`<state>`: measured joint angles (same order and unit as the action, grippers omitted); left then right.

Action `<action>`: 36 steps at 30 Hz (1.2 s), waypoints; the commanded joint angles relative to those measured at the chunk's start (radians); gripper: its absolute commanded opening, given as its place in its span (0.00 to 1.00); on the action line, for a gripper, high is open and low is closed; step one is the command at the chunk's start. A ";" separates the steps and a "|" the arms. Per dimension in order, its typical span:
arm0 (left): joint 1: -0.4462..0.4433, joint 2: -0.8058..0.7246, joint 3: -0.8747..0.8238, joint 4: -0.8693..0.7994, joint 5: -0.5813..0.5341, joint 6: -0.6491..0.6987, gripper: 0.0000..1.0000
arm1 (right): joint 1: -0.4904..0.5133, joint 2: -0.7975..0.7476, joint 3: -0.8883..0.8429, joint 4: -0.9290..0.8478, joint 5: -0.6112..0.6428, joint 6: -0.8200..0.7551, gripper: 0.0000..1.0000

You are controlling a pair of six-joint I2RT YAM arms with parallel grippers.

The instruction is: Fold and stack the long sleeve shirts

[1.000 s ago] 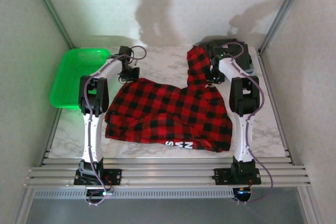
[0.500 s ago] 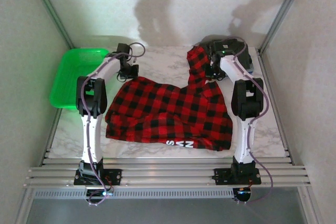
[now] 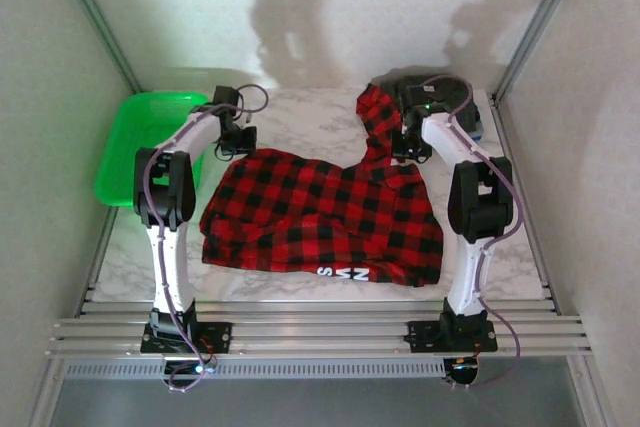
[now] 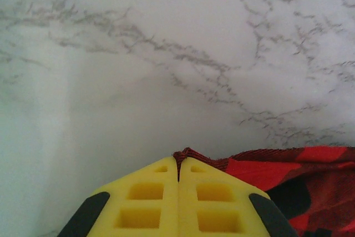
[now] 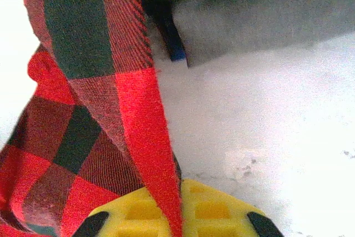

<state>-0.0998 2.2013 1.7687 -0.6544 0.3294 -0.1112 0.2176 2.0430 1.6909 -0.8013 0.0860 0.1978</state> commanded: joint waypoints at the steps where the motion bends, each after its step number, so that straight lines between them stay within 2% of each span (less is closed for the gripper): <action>1: 0.015 -0.080 -0.039 0.021 -0.008 -0.017 0.00 | 0.010 -0.079 -0.033 0.006 0.021 0.017 0.02; 11: 0.048 -0.145 -0.148 0.038 -0.109 -0.050 0.00 | 0.017 -0.196 -0.183 0.005 0.025 0.057 0.02; 26: 0.051 -0.196 -0.251 0.041 -0.162 -0.061 0.00 | 0.076 -0.363 -0.459 0.020 0.033 0.163 0.02; 36: 0.052 -0.211 -0.268 0.010 -0.358 -0.041 0.00 | 0.077 -0.403 -0.559 0.029 0.037 0.193 0.01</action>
<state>-0.0601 2.0254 1.5085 -0.6178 0.1215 -0.1604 0.2981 1.6691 1.1603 -0.7464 0.0830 0.3676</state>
